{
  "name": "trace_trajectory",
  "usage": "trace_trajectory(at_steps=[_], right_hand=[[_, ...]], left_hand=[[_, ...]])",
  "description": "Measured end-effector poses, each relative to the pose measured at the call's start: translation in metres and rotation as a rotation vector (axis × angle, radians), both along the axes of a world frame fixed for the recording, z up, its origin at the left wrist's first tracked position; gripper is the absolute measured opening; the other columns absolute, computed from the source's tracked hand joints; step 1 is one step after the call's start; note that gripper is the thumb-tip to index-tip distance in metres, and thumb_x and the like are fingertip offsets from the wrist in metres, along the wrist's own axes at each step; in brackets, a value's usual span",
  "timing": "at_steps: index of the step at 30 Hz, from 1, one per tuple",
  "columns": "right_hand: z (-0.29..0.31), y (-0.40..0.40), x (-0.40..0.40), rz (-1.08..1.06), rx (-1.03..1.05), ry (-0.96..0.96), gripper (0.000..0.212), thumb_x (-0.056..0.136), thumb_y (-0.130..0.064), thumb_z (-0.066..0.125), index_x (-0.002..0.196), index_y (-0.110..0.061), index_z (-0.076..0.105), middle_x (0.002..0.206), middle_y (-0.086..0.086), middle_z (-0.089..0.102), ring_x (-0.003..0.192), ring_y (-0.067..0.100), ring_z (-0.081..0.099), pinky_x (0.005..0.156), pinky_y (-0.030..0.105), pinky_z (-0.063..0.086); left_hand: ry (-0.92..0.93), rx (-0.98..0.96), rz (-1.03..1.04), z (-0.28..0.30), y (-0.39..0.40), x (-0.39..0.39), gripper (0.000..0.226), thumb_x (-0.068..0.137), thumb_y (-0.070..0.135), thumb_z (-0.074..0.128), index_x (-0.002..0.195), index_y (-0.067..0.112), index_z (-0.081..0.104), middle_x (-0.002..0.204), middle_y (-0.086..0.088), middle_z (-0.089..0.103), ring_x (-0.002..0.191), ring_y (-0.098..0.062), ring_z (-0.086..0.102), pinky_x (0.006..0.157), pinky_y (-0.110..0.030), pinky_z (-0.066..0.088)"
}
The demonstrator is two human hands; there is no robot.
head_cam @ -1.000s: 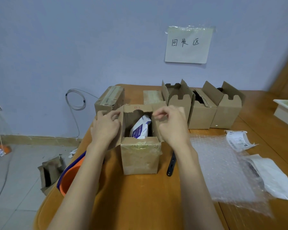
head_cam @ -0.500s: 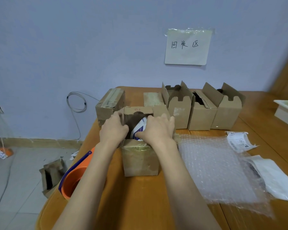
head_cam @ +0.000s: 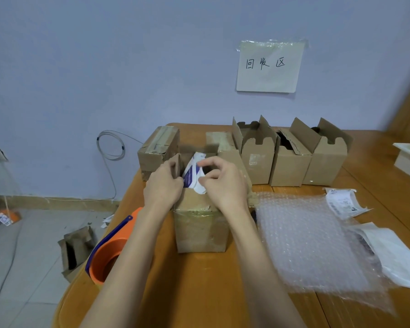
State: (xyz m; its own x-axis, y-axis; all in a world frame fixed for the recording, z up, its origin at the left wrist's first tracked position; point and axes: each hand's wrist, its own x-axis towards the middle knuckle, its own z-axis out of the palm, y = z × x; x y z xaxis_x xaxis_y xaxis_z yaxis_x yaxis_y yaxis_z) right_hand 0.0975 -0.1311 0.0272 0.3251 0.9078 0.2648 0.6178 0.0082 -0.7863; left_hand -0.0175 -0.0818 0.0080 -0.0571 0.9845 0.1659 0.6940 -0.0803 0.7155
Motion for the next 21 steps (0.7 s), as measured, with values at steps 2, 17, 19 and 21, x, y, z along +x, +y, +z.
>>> trace_trajectory(at_steps=[2,17,19,21], right_hand=[[0.002,-0.003,0.004,0.016,0.031,0.14,0.032,0.083,-0.01,0.064,0.096,-0.039,0.067,0.067,-0.011,0.071,0.083,0.006,0.063,0.084,0.033,0.049],[0.0,-0.012,0.02,0.062,0.299,0.886,0.026,0.085,0.002,0.061,0.077,-0.02,0.071,0.079,-0.009,0.074,0.089,0.015,0.066,0.089,0.041,0.051],[0.008,-0.011,0.032,0.098,0.346,1.065,0.022,0.086,0.004,0.059,0.082,-0.015,0.068,0.079,-0.011,0.073,0.089,0.013,0.065,0.085,0.034,0.051],[0.014,-0.011,0.039,0.122,0.384,1.111,0.019,0.088,0.003,0.058,0.085,-0.014,0.066,0.082,-0.01,0.071,0.087,0.009,0.064,0.081,0.028,0.05]], left_hand=[[-0.052,-0.025,-0.002,0.001,0.002,-0.001,0.055,0.089,0.012,0.054,0.141,0.023,0.045,0.136,-0.007,0.056,0.118,-0.03,0.053,0.088,-0.038,0.044],[-0.49,-0.035,-0.074,-0.004,0.004,-0.008,0.053,0.083,0.021,0.063,0.136,0.019,0.056,0.13,-0.002,0.062,0.11,-0.016,0.061,0.089,-0.038,0.053],[-0.454,-0.013,-0.042,-0.011,0.003,-0.014,0.047,0.09,0.016,0.061,0.136,0.018,0.055,0.129,-0.003,0.061,0.106,-0.014,0.058,0.079,-0.027,0.049],[-0.439,-0.003,-0.001,-0.016,0.005,-0.019,0.044,0.09,0.016,0.063,0.133,0.015,0.055,0.13,-0.006,0.06,0.112,-0.018,0.056,0.084,-0.028,0.046]])
